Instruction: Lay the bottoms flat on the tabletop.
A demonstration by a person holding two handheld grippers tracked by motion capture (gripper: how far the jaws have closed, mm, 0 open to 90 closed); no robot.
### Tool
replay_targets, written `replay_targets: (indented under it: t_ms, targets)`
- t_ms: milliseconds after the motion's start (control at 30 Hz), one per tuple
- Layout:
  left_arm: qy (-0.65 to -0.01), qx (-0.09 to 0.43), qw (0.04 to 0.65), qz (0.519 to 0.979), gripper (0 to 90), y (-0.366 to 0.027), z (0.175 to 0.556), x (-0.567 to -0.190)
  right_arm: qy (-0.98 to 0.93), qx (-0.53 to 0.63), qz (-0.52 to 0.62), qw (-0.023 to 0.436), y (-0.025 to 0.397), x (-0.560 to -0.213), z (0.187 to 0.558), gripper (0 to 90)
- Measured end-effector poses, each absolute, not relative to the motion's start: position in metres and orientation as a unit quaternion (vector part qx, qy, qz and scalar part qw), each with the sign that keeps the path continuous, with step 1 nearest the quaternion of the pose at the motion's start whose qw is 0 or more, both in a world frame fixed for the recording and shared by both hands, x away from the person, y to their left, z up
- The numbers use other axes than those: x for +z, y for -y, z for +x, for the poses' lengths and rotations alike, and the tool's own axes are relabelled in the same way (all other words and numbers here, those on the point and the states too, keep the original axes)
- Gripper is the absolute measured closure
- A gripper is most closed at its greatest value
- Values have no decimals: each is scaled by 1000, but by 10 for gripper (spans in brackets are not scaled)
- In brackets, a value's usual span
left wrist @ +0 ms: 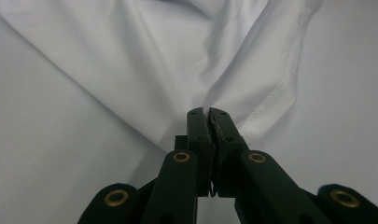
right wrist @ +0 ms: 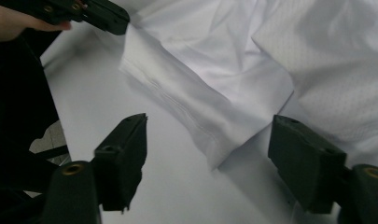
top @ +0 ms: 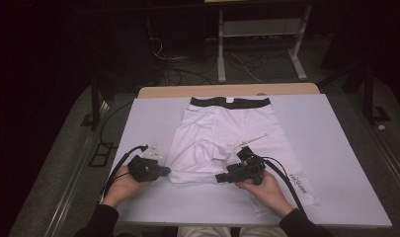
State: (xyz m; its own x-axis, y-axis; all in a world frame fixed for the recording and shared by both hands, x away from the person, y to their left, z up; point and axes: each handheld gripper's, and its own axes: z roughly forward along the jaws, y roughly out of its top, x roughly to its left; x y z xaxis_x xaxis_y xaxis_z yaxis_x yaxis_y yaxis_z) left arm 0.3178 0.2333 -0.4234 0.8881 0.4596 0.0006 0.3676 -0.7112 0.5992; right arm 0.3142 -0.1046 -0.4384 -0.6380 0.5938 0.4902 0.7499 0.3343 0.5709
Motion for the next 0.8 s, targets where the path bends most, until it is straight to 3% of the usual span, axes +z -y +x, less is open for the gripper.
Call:
replay_targets:
  t_ms: [300, 633, 800]
  targets:
    - [-221, 70, 306, 923, 869, -231, 317, -426, 815, -376, -427, 107, 102, -451, 309, 494]
    - [-218, 69, 306, 924, 869, -228, 317, -425, 809, -377, -433, 126, 96, -457, 310, 861]
    - [-211, 67, 306, 926, 868, -224, 320, -417, 805, -390, -431, 117, 105, -446, 310, 880]
